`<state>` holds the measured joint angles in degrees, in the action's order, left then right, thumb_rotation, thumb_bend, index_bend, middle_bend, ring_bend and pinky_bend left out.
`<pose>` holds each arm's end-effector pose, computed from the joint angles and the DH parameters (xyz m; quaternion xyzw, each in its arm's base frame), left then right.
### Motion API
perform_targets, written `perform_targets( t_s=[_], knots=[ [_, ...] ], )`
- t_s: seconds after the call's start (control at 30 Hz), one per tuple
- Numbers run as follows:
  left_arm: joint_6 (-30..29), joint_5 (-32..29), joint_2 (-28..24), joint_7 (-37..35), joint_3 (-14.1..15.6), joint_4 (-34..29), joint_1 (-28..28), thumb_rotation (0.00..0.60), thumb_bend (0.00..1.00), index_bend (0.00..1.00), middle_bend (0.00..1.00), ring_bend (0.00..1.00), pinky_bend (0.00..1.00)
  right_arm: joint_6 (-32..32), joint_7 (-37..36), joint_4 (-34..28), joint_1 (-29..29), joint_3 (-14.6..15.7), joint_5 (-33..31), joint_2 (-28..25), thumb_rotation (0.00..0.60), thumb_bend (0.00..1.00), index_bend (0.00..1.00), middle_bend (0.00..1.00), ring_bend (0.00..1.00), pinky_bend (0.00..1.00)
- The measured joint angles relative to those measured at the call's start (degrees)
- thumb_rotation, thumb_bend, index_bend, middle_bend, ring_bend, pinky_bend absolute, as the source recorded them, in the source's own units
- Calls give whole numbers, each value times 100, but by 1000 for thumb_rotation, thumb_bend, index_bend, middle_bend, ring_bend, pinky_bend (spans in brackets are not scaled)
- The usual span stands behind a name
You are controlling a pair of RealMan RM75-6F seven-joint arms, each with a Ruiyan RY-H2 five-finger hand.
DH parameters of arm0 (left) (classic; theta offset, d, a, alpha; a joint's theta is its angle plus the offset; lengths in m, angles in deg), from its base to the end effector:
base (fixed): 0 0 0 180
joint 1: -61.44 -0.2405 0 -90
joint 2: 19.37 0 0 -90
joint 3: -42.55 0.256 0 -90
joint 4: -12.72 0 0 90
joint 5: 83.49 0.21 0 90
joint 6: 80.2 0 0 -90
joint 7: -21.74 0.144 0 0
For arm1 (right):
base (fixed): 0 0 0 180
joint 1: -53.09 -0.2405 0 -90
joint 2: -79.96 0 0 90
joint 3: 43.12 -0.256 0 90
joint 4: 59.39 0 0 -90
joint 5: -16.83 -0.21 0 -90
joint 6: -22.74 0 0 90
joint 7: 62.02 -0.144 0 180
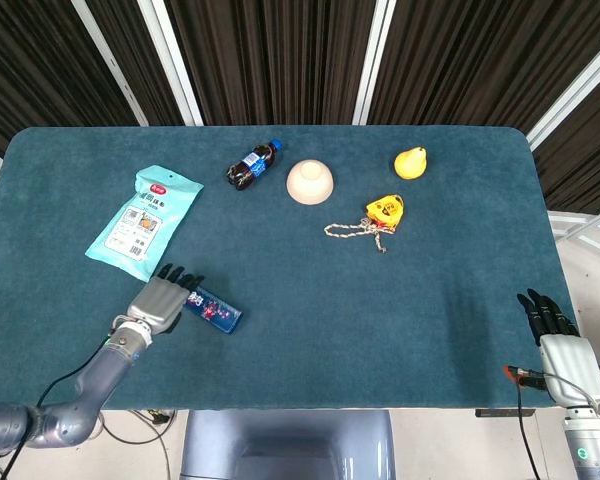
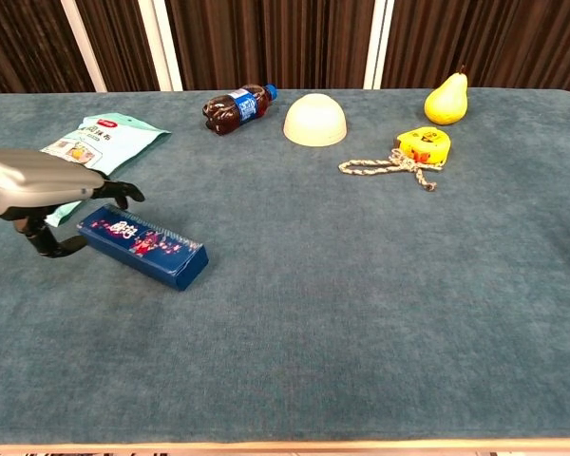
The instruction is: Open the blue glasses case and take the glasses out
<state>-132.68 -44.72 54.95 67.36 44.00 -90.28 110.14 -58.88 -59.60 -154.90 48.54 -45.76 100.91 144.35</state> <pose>-0.1831 0.3048 0.0148 -0.8214 -0.3478 -0.1397 0.4299 -0.3080 -0.1772 0.1454 0.5946 -0.4205 0.3687 0.5777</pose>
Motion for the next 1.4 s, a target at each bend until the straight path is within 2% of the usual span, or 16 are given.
perform_targets(
  t_s=[0.43,0.87,1.07,1.17,1.4],
  knots=[
    [33,464,-341,-598,253,43,-288,600,512,0,134,0,13,-21,27,-16,11,4,7,4,600,155,0,0,0,208],
    [60,740,-450,-762,389,-76,-361,600,508,0,139,0,13,-26,12,-24,13,6,20,-7,600,156,0,0,0,208],
    [-58,932,-501,-996,307,-128,-428,600,303,0,148,0,15,-25,12,-25,14,6,14,-9,600,155,0,0,0,208],
    [-261,1134,-508,-1170,239,-151,-527,600,266,0,165,0,16,-20,14,-25,11,6,15,-6,600,155,0,0,0,208],
    [-707,1705,-349,-1377,143,44,-743,600,254,0,176,0,17,-20,30,-30,11,10,20,0,600,156,0,0,0,208]
  ],
)
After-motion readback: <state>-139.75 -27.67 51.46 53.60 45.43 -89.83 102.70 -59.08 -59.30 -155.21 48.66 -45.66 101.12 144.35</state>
